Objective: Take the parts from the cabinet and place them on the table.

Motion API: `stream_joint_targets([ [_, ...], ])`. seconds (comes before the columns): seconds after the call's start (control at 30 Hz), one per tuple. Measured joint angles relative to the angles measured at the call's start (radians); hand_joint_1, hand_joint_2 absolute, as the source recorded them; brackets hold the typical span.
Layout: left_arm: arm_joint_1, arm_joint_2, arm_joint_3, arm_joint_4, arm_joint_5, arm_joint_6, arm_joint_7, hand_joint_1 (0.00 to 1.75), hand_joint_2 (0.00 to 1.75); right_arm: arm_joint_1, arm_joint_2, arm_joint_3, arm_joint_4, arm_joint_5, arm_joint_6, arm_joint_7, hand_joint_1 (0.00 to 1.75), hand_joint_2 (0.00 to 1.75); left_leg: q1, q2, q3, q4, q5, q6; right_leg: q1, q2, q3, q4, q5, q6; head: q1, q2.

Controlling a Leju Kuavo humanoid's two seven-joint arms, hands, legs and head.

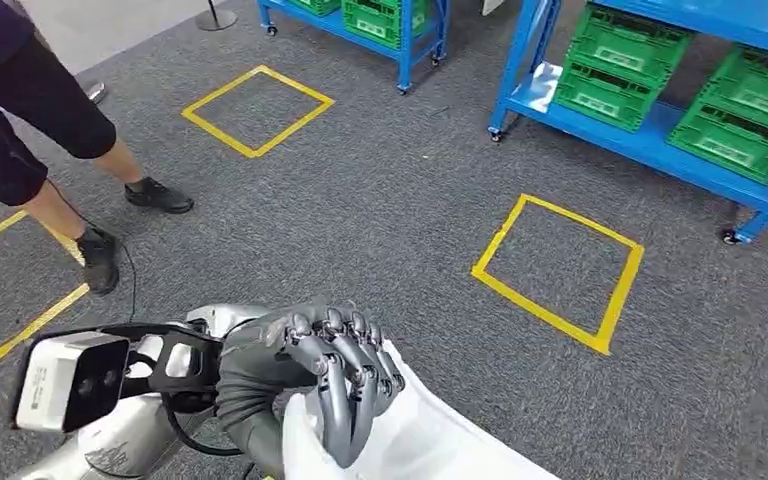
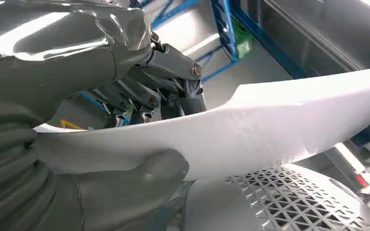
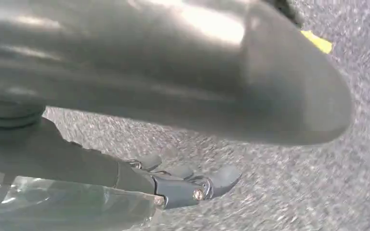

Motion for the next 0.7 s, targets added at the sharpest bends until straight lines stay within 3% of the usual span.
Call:
stream_joint_targets([
  [0.03, -0.001, -0.002, -0.002, 0.001, 0.001, 0.0, 0.003, 1.54, 1.75, -0.001, 0.0, 0.0, 0.001, 0.0, 0.0, 0.001, 0.0, 0.0, 0.002, -0.012, -0.004, 0.011, -0.005, -0.007, -0.008, 0.035, 0.033, -0.081, 0.023, 0.005, 0.001, 0.0],
  [0.07, -0.002, -0.002, -0.004, 0.002, 0.001, 0.003, 0.005, 1.54, 1.75, -0.003, 0.003, 0.0, 0.006, 0.001, 0.0, 0.003, 0.0, 0.0, -0.007, -0.023, -0.013, 0.018, -0.009, -0.014, 0.0, 0.059, 0.031, -0.071, 0.019, -0.007, 0.004, 0.0],
  [0.1, -0.004, -0.007, -0.007, 0.003, 0.001, 0.006, 0.01, 1.54, 1.75, -0.005, 0.0, 0.0, 0.007, 0.002, 0.0, 0.003, 0.0, 0.0, -0.003, -0.029, -0.019, 0.027, -0.011, -0.016, -0.001, 0.053, 0.036, -0.071, 0.02, -0.022, 0.001, 0.0],
  [0.17, -0.005, -0.007, -0.008, 0.006, 0.003, 0.01, 0.013, 1.54, 1.75, -0.01, 0.0, 0.002, 0.011, 0.007, 0.0, 0.003, 0.0, 0.0, 0.002, -0.044, -0.024, 0.025, -0.007, -0.023, 0.007, 0.038, 0.034, -0.07, 0.02, -0.033, 0.001, 0.0],
  [0.2, -0.005, -0.008, -0.008, 0.008, 0.003, 0.014, 0.016, 1.54, 1.75, -0.014, 0.001, 0.004, 0.015, 0.007, -0.002, 0.002, 0.0, 0.0, 0.002, -0.052, -0.028, 0.026, -0.008, -0.025, 0.002, 0.029, 0.037, -0.072, 0.022, -0.038, 0.001, 0.0],
  [0.23, -0.006, -0.008, -0.008, 0.009, 0.003, 0.016, 0.018, 1.54, 1.75, -0.016, 0.0, 0.006, 0.019, 0.007, -0.008, 0.0, 0.0, 0.0, 0.0, -0.011, -0.036, 0.041, -0.019, -0.031, 0.0, 0.018, 0.039, -0.074, 0.023, -0.043, 0.0, 0.0],
  [0.27, -0.011, -0.008, -0.009, 0.011, 0.003, 0.017, 0.019, 1.54, 1.75, -0.016, -0.001, 0.009, 0.021, 0.007, -0.008, -0.002, 0.0, 0.0, -0.002, 0.042, -0.056, 0.085, -0.043, -0.038, 0.001, 0.01, 0.041, -0.074, 0.02, -0.051, -0.011, 0.0],
  [0.3, -0.013, -0.008, -0.009, 0.013, 0.003, 0.018, 0.02, 1.54, 1.75, -0.014, -0.001, 0.011, 0.024, 0.008, -0.009, -0.003, 0.0, 0.0, 0.002, 0.068, -0.09, 0.154, -0.075, -0.043, 0.005, 0.001, 0.042, -0.074, 0.018, -0.054, -0.01, 0.0],
  [0.37, -0.012, -0.008, -0.01, 0.025, 0.003, 0.019, 0.023, 1.54, 1.75, -0.012, -0.003, 0.013, 0.032, 0.013, -0.016, -0.003, 0.0, 0.0, 0.008, 0.084, -0.179, 0.32, -0.136, -0.046, 0.01, -0.027, 0.043, -0.073, 0.014, -0.059, -0.011, 0.0],
  [0.4, -0.012, -0.008, -0.01, 0.031, 0.002, 0.021, 0.024, 1.54, 1.75, -0.012, -0.003, 0.014, 0.036, 0.014, -0.02, -0.003, 0.0, 0.0, 0.009, 0.085, -0.2, 0.354, -0.138, -0.045, 0.012, -0.039, 0.044, -0.073, 0.012, -0.06, -0.011, 0.0],
  [0.43, -0.012, -0.008, -0.01, 0.036, 0.002, 0.025, 0.024, 1.54, 1.75, -0.014, -0.004, 0.015, 0.04, 0.016, -0.021, -0.003, 0.0, 0.0, 0.008, 0.085, -0.196, 0.337, -0.117, -0.041, 0.016, -0.051, 0.046, -0.073, 0.011, -0.061, -0.011, 0.0],
  [0.47, -0.013, -0.008, -0.01, 0.04, 0.002, 0.027, 0.026, 1.54, 1.75, -0.016, -0.003, 0.016, 0.044, 0.017, -0.021, -0.003, 0.0, 0.0, 0.007, 0.087, -0.169, 0.281, -0.082, -0.034, 0.02, -0.063, 0.048, -0.074, 0.009, -0.064, -0.011, 0.0],
  [0.5, -0.013, -0.008, -0.01, 0.042, 0.002, 0.029, 0.026, 1.54, 1.75, -0.019, -0.003, 0.018, 0.048, 0.018, -0.022, -0.003, 0.0, 0.0, 0.0, 0.098, -0.123, 0.19, -0.038, -0.02, 0.024, -0.073, 0.052, -0.074, 0.007, -0.066, -0.011, 0.0],
  [0.53, -0.017, -0.01, -0.01, 0.045, 0.001, 0.031, 0.028, 1.54, 1.75, -0.021, -0.003, 0.019, 0.053, 0.019, -0.023, -0.003, 0.0, 0.0, -0.013, 0.126, -0.075, 0.1, -0.004, -0.002, 0.028, -0.082, 0.054, -0.075, 0.005, -0.067, -0.011, 0.0],
  [0.57, -0.023, -0.014, -0.01, 0.047, 0.001, 0.032, 0.029, 1.54, 1.75, -0.021, 0.006, 0.02, 0.062, 0.019, -0.023, -0.003, 0.0, 0.0, -0.034, 0.186, -0.046, 0.042, -0.011, 0.016, 0.028, -0.093, 0.057, -0.075, 0.002, -0.064, -0.01, 0.0],
  [0.6, -0.029, -0.018, -0.01, 0.05, 0.001, 0.034, 0.029, 1.54, 1.75, -0.02, 0.003, 0.021, 0.064, 0.019, -0.023, -0.003, 0.0, 0.0, -0.033, 0.182, -0.045, 0.039, -0.012, 0.019, 0.034, -0.102, 0.055, -0.078, 0.001, -0.06, -0.01, 0.0],
  [0.7, -0.03, -0.019, -0.01, 0.058, 0.0, 0.034, 0.031, 1.54, 1.75, -0.024, 0.002, 0.021, 0.068, 0.017, -0.024, -0.003, 0.0, 0.0, -0.037, 0.142, -0.046, 0.026, -0.006, 0.026, 0.036, -0.142, 0.066, -0.087, -0.003, -0.053, -0.011, 0.0],
])
